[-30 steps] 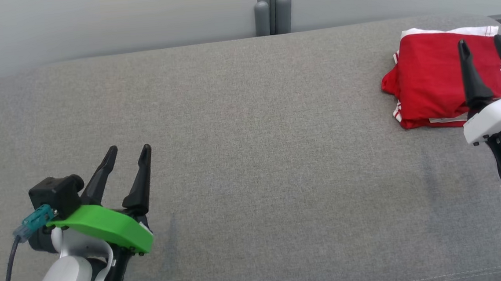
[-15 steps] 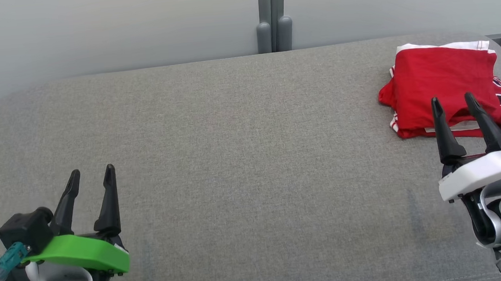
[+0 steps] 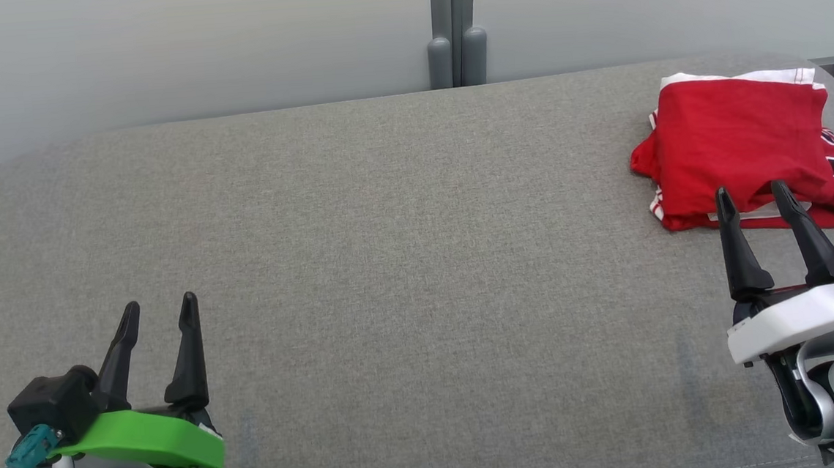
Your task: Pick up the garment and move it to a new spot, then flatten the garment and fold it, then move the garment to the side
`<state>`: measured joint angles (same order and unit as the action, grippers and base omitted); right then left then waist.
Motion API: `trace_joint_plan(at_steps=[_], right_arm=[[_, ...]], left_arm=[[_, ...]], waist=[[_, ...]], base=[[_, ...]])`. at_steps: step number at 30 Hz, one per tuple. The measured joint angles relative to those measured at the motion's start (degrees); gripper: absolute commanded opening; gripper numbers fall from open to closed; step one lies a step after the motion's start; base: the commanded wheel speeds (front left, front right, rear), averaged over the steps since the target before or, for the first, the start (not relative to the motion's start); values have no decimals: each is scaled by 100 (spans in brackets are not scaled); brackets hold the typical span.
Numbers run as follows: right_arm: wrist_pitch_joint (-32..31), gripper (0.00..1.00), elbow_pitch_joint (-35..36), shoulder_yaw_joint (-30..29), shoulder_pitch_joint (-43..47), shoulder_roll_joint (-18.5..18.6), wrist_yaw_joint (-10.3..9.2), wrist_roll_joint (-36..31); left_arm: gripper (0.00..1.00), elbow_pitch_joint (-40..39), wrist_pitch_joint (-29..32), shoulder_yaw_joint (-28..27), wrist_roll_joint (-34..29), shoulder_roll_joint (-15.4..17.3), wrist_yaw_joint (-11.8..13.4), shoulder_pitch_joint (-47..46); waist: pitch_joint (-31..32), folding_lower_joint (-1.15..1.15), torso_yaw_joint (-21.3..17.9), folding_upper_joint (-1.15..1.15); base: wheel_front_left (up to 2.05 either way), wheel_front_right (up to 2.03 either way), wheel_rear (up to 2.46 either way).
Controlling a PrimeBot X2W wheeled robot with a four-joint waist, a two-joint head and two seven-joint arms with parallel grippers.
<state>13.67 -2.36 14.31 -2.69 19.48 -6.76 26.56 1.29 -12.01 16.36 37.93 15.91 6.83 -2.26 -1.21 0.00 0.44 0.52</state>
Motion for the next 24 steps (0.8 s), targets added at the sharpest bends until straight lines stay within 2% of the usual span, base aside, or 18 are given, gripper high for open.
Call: trace_joint_plan(at_steps=[12, 24], right_arm=[[0, 100, 186, -38, 232, -136, -33, -142], [26, 100, 343, -74, 350, -157, -35, -199]], left_arm=[[100, -22, -25, -10, -286, 1, 1, 18], [100, -27, -49, -23, -300, -36, 1, 84]], waist=[[-6, 0, 43, 0], [-20, 0, 71, 0]], base=[[0, 0, 0], [0, 0, 0]])
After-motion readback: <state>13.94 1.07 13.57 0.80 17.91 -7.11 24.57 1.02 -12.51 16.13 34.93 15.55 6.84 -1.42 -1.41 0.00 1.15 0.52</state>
